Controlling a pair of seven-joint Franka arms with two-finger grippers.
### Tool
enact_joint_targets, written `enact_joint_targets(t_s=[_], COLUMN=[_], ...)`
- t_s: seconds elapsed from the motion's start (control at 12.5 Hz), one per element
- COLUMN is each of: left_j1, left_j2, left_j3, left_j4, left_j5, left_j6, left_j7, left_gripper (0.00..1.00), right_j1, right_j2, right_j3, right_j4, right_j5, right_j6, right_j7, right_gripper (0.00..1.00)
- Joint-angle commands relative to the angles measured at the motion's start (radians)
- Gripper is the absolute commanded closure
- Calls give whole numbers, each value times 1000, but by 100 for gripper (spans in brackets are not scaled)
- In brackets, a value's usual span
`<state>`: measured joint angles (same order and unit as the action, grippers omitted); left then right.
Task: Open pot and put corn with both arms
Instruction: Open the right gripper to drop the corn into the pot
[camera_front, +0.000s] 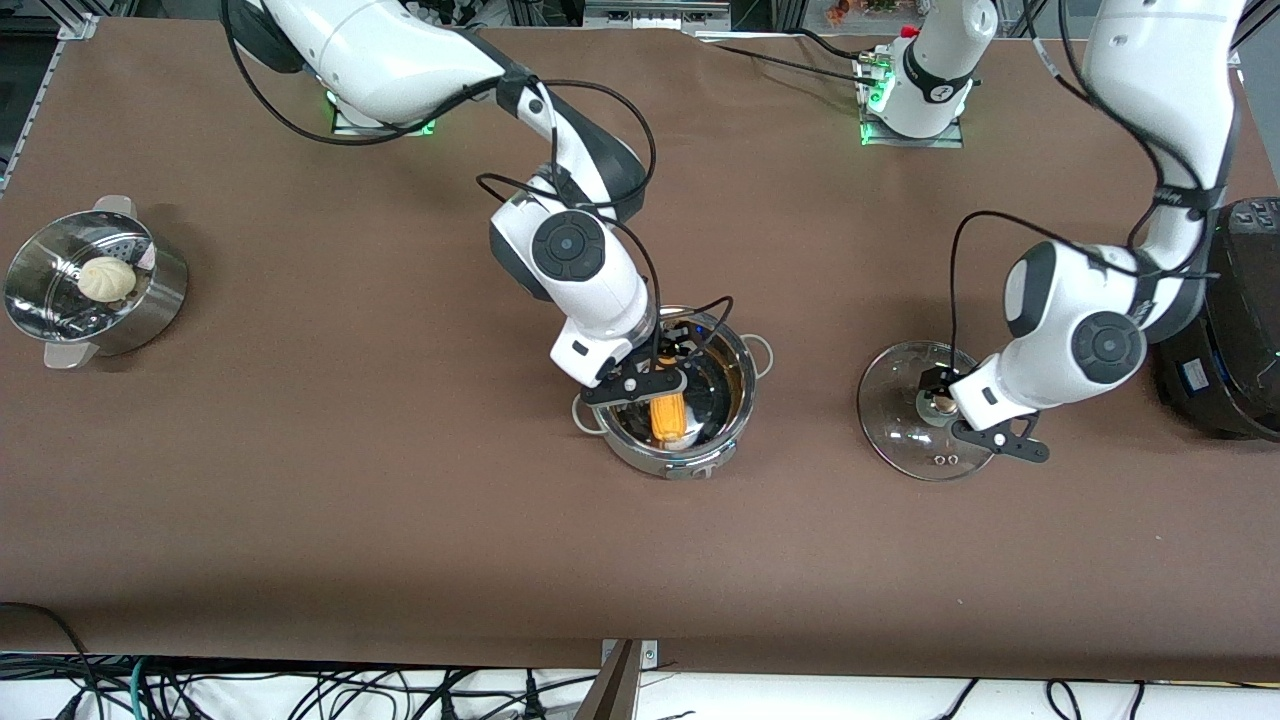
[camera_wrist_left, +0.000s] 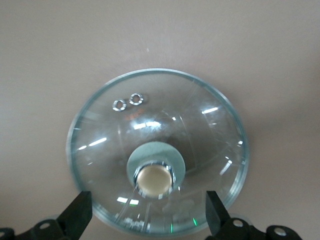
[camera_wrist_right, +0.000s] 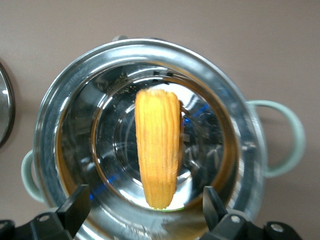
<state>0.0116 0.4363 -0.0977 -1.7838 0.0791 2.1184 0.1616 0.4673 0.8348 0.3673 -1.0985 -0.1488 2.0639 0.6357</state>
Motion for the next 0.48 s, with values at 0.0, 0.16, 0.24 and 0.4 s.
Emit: enact_joint_targets(t_s=[0.0, 0.16, 0.24, 0.4], left_j1=[4, 2, 2, 2], left_j2=[-158, -241, -281, -321], left_j3=[-16, -20, -22, -22], left_j4=[14, 38, 64, 151], left_j5=[-8, -31, -39, -58], left_j6=[-136, -231, -289, -452], left_j7=[-8, -33, -65, -108], left_gripper=[0, 0, 0, 0], right_j1=[-68, -158, -206, -318], right_j2=[-139, -219, -258, -315], right_j3=[4, 4, 4, 2], right_j4=[-14, -14, -14, -12], right_j5=[-6, 6, 15, 75], right_j6=[-144, -284, -341, -450], right_j7=[-25, -74, -82, -87], right_gripper=[0, 0, 0, 0])
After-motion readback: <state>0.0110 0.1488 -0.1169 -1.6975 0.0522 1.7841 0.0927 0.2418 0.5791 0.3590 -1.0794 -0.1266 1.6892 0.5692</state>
